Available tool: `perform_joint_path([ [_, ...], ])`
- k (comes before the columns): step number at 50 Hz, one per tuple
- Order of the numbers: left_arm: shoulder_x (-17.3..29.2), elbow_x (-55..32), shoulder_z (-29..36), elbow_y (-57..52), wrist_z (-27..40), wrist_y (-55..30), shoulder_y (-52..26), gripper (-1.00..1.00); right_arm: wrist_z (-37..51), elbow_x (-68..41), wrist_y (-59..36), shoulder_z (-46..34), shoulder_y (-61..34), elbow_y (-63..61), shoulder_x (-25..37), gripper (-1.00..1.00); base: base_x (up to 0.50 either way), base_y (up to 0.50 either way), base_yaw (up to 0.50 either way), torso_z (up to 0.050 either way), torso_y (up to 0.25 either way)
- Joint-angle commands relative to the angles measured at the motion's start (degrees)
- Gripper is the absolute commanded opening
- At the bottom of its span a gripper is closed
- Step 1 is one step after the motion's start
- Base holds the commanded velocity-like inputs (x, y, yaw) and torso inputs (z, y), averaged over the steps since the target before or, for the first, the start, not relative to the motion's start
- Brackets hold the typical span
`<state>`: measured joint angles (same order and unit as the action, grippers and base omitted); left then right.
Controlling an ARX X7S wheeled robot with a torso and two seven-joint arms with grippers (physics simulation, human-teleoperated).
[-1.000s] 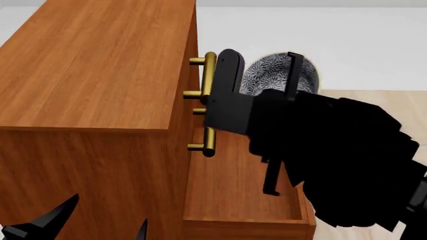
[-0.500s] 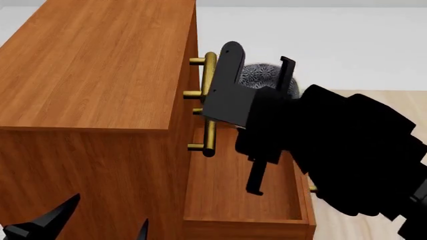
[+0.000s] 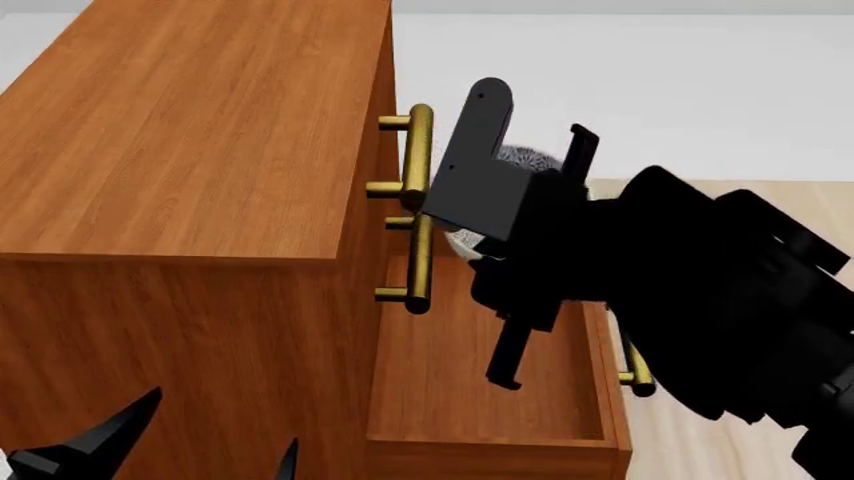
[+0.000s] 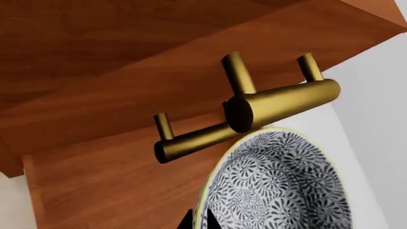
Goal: Put the bowl in the bottom drawer of the cabinet.
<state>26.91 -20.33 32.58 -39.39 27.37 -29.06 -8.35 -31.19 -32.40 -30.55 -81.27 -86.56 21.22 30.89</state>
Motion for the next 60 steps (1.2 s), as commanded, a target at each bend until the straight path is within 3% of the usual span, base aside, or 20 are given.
perform_joint_path([
  [1,0.1,0.0,0.1,-0.2,0.2,0.0,0.1,1.00,-3.2,-0.8,0.7,-0.1,0.1,2.7,-2.0,-1.00,0.00,0.00,0.00,0.000,0.000],
  [25,0.2,-0.1,0.6,-0.1,0.3,-0.6,-0.6,1.00,-8.2,-3.5,1.3,1.1,0.2,7.2,-2.8,-1.00,0.00,0.00,0.00,0.000,0.000],
  [60,0.5,-0.2,1.1,-0.4,0.7,-1.1,-0.9,1.00,-8.9,-3.4,2.1,1.2,2.6,13.9,-4.2,-1.00,0.00,0.00,0.00,0.000,0.000],
])
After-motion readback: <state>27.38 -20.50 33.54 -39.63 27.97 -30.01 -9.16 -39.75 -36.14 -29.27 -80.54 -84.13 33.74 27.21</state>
